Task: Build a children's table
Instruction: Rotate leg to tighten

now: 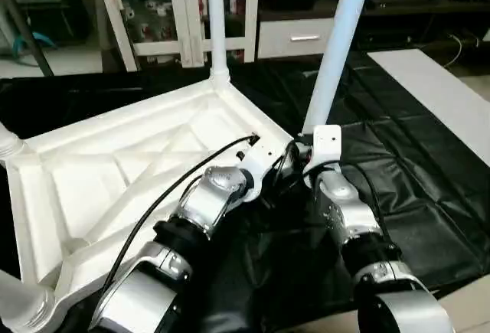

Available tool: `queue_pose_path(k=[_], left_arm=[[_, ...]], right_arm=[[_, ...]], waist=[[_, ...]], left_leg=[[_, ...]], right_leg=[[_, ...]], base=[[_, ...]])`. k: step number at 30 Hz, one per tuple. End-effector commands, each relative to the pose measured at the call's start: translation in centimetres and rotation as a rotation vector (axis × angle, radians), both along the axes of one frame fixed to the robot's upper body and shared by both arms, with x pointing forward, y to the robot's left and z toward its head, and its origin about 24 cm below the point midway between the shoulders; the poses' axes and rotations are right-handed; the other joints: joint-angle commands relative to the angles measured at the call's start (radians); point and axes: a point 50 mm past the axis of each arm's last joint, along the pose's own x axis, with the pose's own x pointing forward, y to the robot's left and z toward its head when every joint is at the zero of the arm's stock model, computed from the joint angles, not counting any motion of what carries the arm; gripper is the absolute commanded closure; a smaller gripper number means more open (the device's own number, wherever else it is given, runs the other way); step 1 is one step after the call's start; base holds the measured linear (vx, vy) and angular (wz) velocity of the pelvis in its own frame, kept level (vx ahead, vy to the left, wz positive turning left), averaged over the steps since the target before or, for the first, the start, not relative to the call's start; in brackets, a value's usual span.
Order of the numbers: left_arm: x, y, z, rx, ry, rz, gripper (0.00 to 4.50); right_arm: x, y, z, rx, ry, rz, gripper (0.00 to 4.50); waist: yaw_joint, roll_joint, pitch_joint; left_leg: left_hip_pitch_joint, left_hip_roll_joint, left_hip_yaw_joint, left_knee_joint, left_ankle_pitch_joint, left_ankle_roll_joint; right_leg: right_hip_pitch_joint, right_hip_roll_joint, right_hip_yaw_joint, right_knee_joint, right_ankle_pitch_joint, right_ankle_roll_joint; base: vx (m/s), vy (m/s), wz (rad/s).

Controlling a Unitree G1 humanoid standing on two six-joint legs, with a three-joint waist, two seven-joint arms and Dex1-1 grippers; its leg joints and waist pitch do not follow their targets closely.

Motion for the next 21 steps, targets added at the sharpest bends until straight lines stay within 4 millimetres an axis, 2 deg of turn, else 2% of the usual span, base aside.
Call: queue_pose_path(k=[1, 2, 3, 4, 5, 6, 7, 8, 9, 10, 11, 12, 13, 14, 15, 16, 17, 19, 20, 21], left_arm=[[0.9, 1.7, 0.3, -0.007, -0.092, 0.145, 4.5], [0.7, 1.7, 0.3, -0.008, -0.098, 0.103, 4.5], [0.6, 1.8, 0.3, -0.01, -0.097, 0.094, 4.5], [0.1, 2.1, 0.2, -0.017, -0.098, 0.056, 4.5], [-0.3, 2.3, 0.2, -0.024, -0.089, 0.027, 4.5], [-0.5, 2.4, 0.1, -0.025, -0.083, 0.018, 4.5], [-0.5, 2.5, 0.1, -0.025, -0.083, 0.017, 4.5], [-0.7, 2.6, 0.1, -0.025, -0.08, 0.002, 4.5], [-0.8, 2.7, 0.1, -0.023, -0.084, -0.018, 4.5], [-1.4, 3.2, 0.0, -0.026, -0.068, -0.054, 4.5], [-1.9, 3.6, -0.1, -0.025, -0.055, -0.087, 4.5], [-2.2, 3.8, -0.2, -0.021, -0.049, -0.097, 4.5], [-2.5, 4.0, -0.3, -0.012, -0.042, -0.116, 4.5], [-2.7, 4.1, -0.2, -0.008, -0.037, -0.142, 4.5], [-3.1, 4.2, -0.2, -0.01, -0.027, -0.165, 4.5], [-3.3, 4.3, -0.2, -0.011, -0.022, -0.182, 4.5], [-3.6, 4.4, -0.2, -0.01, -0.015, -0.212, 4.5], [-4.1, 4.6, -0.2, -0.008, 0.007, -0.254, 4.5], [-4.2, 4.7, -0.2, -0.008, 0.009, -0.259, 4.5], [-4.5, 4.8, -0.2, -0.007, 0.015, -0.283, 4.5]], right_arm=[[-0.5, 3.3, 0.8, 0.055, -0.043, 0.155, 1.77], [-0.7, 3.1, 1.4, 0.058, -0.084, 0.195, 1.21], [-0.8, 3.0, 1.5, 0.058, -0.091, 0.204, 1.21], [-1.3, 2.6, 1.7, 0.051, -0.11, 0.243, 1.05], [-1.6, 2.1, 1.9, 0.03, -0.122, 0.272, 0.97], [-1.7, 1.9, 1.9, 0.02, -0.126, 0.282, 0.97], [-1.7, 1.9, 1.9, 0.02, -0.126, 0.283, 0.85], [-1.8, 1.6, 2.0, 0.017, -0.127, 0.29, 0.73], [-1.8, 1.4, 2.1, 0.024, -0.126, 0.295, 0.65], [-2.1, 0.6, 2.4, 0.02, -0.122, 0.332, 0.56], [-2.5, -0.2, 2.7, 0.003, -0.12, 0.376, 0.56], [-2.6, -0.6, 2.8, -0.013, -0.118, 0.39, 0.35], [-2.9, -1.3, 3.0, -0.044, -0.112, 0.418, 0.35], [-3.0, -1.8, 3.1, -0.069, -0.11, 0.447, 0.16], [-3.3, -2.3, 3.3, -0.092, -0.106, 0.486, 0.11], [-3.4, -2.7, 3.4, -0.102, -0.097, 0.518, 0.06], [-3.7, -3.1, 3.5, -0.118, -0.084, 0.568, 0.02], [-4.1, -3.8, 3.6, -0.119, -0.057, 0.653, 0.02], [-4.2, -3.9, 3.6, -0.118, -0.051, 0.664, 0.02], [-4.6, -4.1, 3.7, -0.114, -0.028, 0.712, 0.02]], waist=[[-0.004, -0.021, -0.058], [0.0, -0.03, -0.057], [0.005, -0.028, -0.059], [0.008, -0.028, -0.06], [0.007, -0.029, -0.058], [-0.005, -0.029, -0.057], [-0.007, -0.026, -0.06], [-0.015, -0.025, -0.061], [-0.015, -0.026, -0.061], [-0.015, -0.022, -0.062], [-0.011, -0.012, -0.064], [-0.011, -0.014, -0.064], [-0.011, -0.013, -0.064], [-0.009, -0.016, -0.067], [-0.009, -0.015, -0.066], [-0.006, -0.014, -0.065], [-0.004, -0.019, -0.062], [-0.001, -0.016, -0.06], [-0.001, -0.016, -0.057], [-0.002, -0.02, -0.057]], left_leg=[[0.013, 0.04, -0.022, -0.086, -0.291, 0.04], [0.01, 0.042, -0.022, -0.086, -0.276, 0.047], [0.011, 0.043, -0.021, -0.085, -0.261, 0.051], [0.002, 0.044, -0.021, -0.084, -0.212, 0.072], [-0.001, 0.044, -0.022, -0.085, -0.204, 0.076], [-0.016, 0.046, -0.029, -0.092, -0.203, 0.076], [-0.015, 0.045, -0.03, -0.09, -0.198, 0.07], [-0.011, 0.046, -0.03, -0.088, -0.201, 0.062], [-0.004, 0.046, -0.028, -0.086, -0.203, 0.061], [0.0, 0.046, -0.024, -0.082, -0.193, 0.066], [-0.001, 0.047, -0.024, -0.08, -0.153, 0.08], [0.0, 0.048, -0.022, -0.078, -0.134, 0.088], [-0.001, 0.049, -0.021, -0.076, -0.109, 0.102], [0.002, 0.048, -0.018, -0.073, -0.095, 0.113], [0.002, 0.048, -0.017, -0.072, -0.092, 0.117], [0.005, 0.049, -0.016, -0.073, -0.103, 0.121], [0.004, 0.05, -0.016, -0.074, -0.126, 0.12], [0.006, 0.052, -0.017, -0.076, -0.158, 0.11], [0.008, 0.053, -0.016, -0.078, -0.176, 0.099], [0.008, 0.052, -0.015, -0.079, -0.187, 0.096]], right_leg=[[0.027, -0.028, 0.018, -0.077, -0.381, -0.144], [0.029, -0.031, 0.019, -0.077, -0.39, -0.14], [0.03, -0.032, 0.02, -0.076, -0.379, -0.137], [0.036, -0.03, 0.021, -0.069, -0.317, -0.143], [0.036, -0.029, 0.021, -0.066, -0.308, -0.143], [0.047, -0.029, 0.016, -0.061, -0.325, -0.139], [0.049, -0.03, 0.014, -0.061, -0.329, -0.139], [0.043, -0.03, 0.015, -0.062, -0.325, -0.148], [0.04, -0.028, 0.016, -0.064, -0.319, -0.154], [0.036, -0.03, 0.02, -0.062, -0.293, -0.173], [0.042, -0.028, 0.021, -0.054, -0.222, -0.19], [0.041, -0.025, 0.021, -0.052, -0.186, -0.199], [0.043, -0.023, 0.02, -0.045, -0.136, -0.219], [0.044, -0.021, 0.02, -0.041, -0.1, -0.239], [0.043, -0.022, 0.021, -0.04, -0.091, -0.247], [0.043, -0.023, 0.022, -0.041, -0.1, -0.253], [0.043, -0.024, 0.022, -0.044, -0.132, -0.252], [0.043, -0.024, 0.022, -0.047, -0.175, -0.246], [0.037, -0.024, 0.024, -0.051, -0.198, -0.243], [0.037, -0.022, 0.023, -0.053, -0.21, -0.24]], base=[[0.0, 0.0, 0.0], [0.0, 0.0, 0.0], [0.0, 0.0, 0.0], [0.0, 0.0, 0.0], [0.0, 0.0, 0.0], [0.0, 0.0, 0.0], [0.0, 0.0, 0.0], [0.0, 0.0, 0.0], [0.0, 0.0, 0.0], [0.0, 0.0, 0.0], [0.055, -0.01, 0.0], [0.055, -0.01, 0.0], [0.051, -0.001, -0.01], [0.0, 0.0, 0.0], [0.0, 0.0, 0.0], [0.0, 0.0, 0.0], [0.0, 0.0, 0.0], [0.0, 0.0, 0.0], [0.0, 0.0, 0.0], [0.0, 0.0, 0.0]])
